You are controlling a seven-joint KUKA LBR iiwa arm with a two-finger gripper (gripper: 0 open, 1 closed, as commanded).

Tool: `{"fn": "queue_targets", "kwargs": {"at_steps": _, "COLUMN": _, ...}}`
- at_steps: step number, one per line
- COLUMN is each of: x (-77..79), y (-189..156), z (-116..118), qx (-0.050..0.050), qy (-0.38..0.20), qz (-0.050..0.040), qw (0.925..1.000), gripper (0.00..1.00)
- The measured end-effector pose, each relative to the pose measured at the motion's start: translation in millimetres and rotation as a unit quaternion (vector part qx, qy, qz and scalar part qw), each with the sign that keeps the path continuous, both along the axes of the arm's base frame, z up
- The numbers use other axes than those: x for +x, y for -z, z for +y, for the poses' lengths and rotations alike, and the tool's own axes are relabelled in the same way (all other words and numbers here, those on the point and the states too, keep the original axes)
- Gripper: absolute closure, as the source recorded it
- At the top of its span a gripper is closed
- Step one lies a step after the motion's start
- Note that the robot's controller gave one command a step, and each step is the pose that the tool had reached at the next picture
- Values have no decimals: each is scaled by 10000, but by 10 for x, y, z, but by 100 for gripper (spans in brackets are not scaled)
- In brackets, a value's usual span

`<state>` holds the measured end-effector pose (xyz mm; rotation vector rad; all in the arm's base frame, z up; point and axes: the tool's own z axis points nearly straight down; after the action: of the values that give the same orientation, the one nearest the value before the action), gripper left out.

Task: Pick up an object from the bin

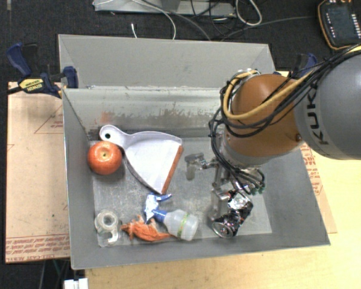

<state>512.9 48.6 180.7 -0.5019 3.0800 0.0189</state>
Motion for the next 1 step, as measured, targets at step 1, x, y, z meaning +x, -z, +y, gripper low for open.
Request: {"fn": "queue_targets", "kwargs": {"at_steps": 1, "x": 102, "y": 939, "z": -1087, "qx": -44, "qy": -361, "qz": 87, "qw": 9993, "gripper": 0}}
